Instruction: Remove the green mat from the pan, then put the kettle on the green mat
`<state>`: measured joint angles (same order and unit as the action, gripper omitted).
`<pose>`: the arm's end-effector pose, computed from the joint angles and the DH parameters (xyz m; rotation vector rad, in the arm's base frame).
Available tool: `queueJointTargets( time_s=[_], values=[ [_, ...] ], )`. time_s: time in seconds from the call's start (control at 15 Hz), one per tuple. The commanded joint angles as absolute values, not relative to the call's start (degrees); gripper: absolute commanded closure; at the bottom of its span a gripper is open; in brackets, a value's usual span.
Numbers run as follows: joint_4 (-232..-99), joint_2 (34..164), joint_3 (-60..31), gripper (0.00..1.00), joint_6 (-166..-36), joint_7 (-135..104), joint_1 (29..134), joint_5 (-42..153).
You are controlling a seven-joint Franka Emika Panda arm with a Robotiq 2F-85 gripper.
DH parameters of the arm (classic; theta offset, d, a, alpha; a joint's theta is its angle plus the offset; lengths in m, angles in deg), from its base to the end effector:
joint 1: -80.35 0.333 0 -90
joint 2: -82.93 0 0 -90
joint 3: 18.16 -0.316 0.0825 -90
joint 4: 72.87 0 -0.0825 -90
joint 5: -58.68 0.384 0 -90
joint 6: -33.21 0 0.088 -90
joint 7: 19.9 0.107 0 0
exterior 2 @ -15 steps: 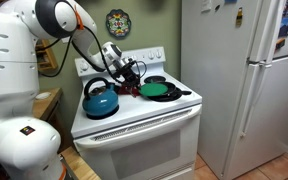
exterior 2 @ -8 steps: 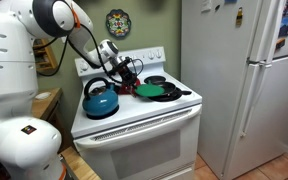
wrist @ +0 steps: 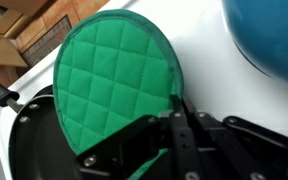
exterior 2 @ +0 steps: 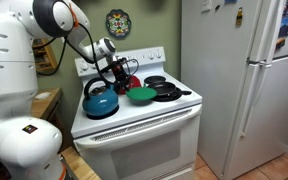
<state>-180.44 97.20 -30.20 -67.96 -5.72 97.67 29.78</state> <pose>0.5268 0.2414 0.3654 2.5481 0.5921 -0.2186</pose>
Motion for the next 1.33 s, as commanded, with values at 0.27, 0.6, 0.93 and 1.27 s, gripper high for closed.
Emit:
queueJointTargets(
  time_s=[0.27, 0.6, 0.93, 1.27],
  values=[
    [-180.9, 96.9, -30.4, 0.99, -66.2, -8.2, 97.3, 38.8],
    [-181.9, 96.6, -30.3, 0.99, -65.4, -9.4, 97.1, 41.8],
    [-182.6, 96.5, -30.2, 0.99, -64.2, -10.3, 96.8, 42.7],
    [-183.1, 96.1, -29.6, 0.99, -64.6, -8.8, 97.1, 40.0]
  ],
)
